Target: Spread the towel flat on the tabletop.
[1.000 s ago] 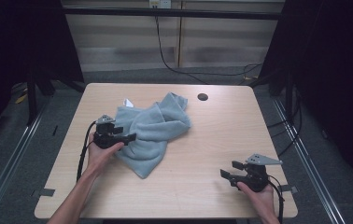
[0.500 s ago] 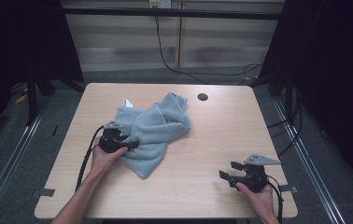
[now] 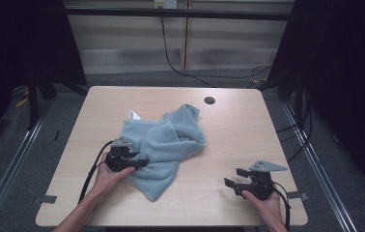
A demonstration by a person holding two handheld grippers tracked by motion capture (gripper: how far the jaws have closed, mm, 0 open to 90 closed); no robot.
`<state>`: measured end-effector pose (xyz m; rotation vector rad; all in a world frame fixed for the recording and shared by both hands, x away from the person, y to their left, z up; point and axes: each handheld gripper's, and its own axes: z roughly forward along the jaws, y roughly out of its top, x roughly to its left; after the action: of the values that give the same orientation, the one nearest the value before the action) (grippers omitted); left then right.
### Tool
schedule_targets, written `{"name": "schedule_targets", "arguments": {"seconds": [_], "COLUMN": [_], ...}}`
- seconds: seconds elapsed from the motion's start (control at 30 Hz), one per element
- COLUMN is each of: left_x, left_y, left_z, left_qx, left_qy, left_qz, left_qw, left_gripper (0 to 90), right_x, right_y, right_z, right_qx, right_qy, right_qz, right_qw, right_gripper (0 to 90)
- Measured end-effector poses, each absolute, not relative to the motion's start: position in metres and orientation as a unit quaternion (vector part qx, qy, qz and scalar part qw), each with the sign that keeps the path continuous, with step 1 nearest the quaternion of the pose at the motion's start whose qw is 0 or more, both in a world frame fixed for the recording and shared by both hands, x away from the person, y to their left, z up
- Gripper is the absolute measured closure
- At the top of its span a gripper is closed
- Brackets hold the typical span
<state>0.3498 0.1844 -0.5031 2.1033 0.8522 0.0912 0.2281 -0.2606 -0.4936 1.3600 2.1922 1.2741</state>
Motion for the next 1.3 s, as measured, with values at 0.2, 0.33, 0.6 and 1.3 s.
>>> {"name": "schedule_targets", "arguments": {"seconds": [0.2,0.33,0.6,1.3], "left_x": [0.329,0.314,0.285,0.336], "left_y": [0.188,0.188,0.191,0.174], "left_z": [-0.503,-0.502,-0.499,-0.455], "left_qx": [0.846,0.851,0.86,0.822], "left_qy": [0.32,0.309,0.294,0.291], "left_qz": [0.022,0.019,0.003,0.033], "left_qw": [0.426,0.424,0.417,0.488], "left_gripper": [50.4,50.4,50.3,50.4], "right_x": [0.227,0.226,0.225,0.287], "right_y": [-0.258,-0.256,-0.25,-0.188], "right_z": [-0.494,-0.493,-0.49,-0.457], "right_qx": [0.466,0.464,0.458,0.392], "right_qy": [0.76,0.762,0.764,0.787], "right_qz": [0.433,0.431,0.436,0.462], "right_qw": [0.135,0.132,0.126,0.115], "right_gripper": [31.5,31.4,31.4,36.6]}}
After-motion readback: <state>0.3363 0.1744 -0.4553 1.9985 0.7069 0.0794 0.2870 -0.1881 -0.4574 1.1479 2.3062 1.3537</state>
